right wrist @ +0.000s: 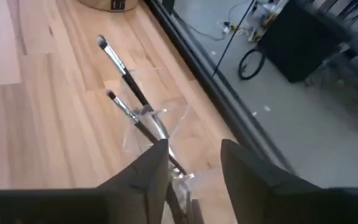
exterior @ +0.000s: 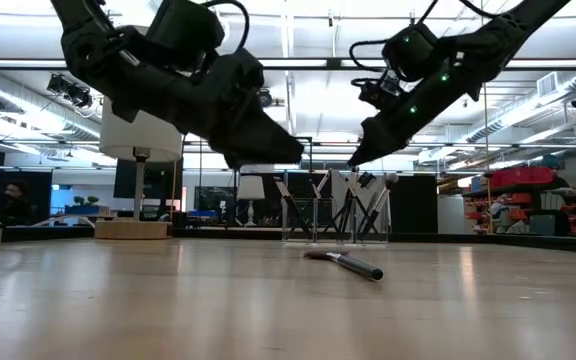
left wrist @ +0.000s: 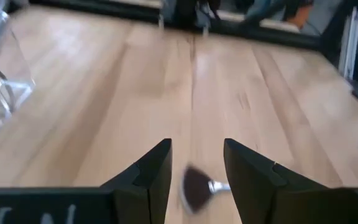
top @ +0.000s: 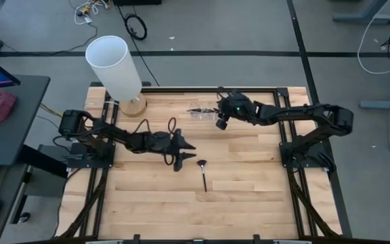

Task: Pick & Place Makeup Supplies
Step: Put the makeup brush into the transparent organizer

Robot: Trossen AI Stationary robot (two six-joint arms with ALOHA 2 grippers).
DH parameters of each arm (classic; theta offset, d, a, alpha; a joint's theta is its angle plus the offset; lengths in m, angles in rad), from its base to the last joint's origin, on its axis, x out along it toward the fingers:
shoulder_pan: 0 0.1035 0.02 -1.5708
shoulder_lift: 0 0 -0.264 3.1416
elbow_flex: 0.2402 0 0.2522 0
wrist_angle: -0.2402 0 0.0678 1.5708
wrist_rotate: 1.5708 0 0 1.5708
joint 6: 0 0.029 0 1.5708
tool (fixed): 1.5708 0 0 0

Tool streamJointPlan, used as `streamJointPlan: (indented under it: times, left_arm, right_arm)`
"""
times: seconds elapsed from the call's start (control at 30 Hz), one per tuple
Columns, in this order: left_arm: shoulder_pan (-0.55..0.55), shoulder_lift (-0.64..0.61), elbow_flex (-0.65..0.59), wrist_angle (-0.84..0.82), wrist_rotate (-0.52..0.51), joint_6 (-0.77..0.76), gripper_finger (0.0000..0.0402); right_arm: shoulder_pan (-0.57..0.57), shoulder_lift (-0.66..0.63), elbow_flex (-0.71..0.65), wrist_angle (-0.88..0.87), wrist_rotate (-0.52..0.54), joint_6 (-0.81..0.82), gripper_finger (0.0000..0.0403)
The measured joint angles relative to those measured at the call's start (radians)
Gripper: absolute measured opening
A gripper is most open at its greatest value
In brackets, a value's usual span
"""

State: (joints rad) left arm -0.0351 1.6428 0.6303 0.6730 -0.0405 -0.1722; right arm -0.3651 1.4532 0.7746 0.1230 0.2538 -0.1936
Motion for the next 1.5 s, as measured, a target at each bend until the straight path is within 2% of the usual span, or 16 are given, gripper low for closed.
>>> streamJointPlan:
  times: [0.13, 0.3, 0.6, 0.73, 0.87, 1.0, 1.1, 1.3, 1.5]
  left_arm:
    - [-0.030, 0.000, 0.000, -0.037, 0.000, 0.008, 0.0149]
    - [-0.077, 0.000, 0.000, -0.040, 0.001, 0.102, 0.0149]
    - [-0.111, 0.000, 0.000, -0.039, 0.002, 0.106, 0.0149]
    - [-0.110, 0.000, 0.000, -0.038, 0.001, 0.105, 0.0149]
    - [-0.110, 0.000, 0.000, -0.037, 0.001, 0.083, 0.0149]
    - [-0.111, 0.000, 0.000, -0.038, 0.001, 0.080, 0.0149]
    - [-0.110, 0.000, 0.000, -0.038, 0.001, 0.080, 0.0149]
    - [-0.110, 0.000, 0.000, -0.041, 0.001, 0.079, 0.0143]
    - [-0.115, -0.002, 0.001, -0.043, 0.038, 0.079, 0.0134]
  right_arm:
    - [0.044, -0.029, 0.000, 0.001, 0.079, -0.057, 0.0159]
    - [0.121, -0.116, 0.000, -0.010, 0.151, -0.078, 0.0164]
    - [0.293, -0.256, 0.001, -0.021, 0.148, -0.056, 0.0165]
    - [0.365, -0.253, 0.001, -0.076, 0.024, -0.008, 0.0165]
    - [0.425, -0.219, 0.001, -0.126, -0.093, 0.101, 0.0165]
    - [0.472, -0.150, 0.001, -0.165, -0.168, 0.099, 0.0165]
    - [0.497, -0.067, -0.006, -0.136, -0.200, 0.036, 0.0165]
    - [0.529, 0.100, -0.009, -0.059, -0.266, -0.237, 0.0165]
    - [0.522, 0.201, 0.024, -0.029, -0.332, -0.288, 0.0165]
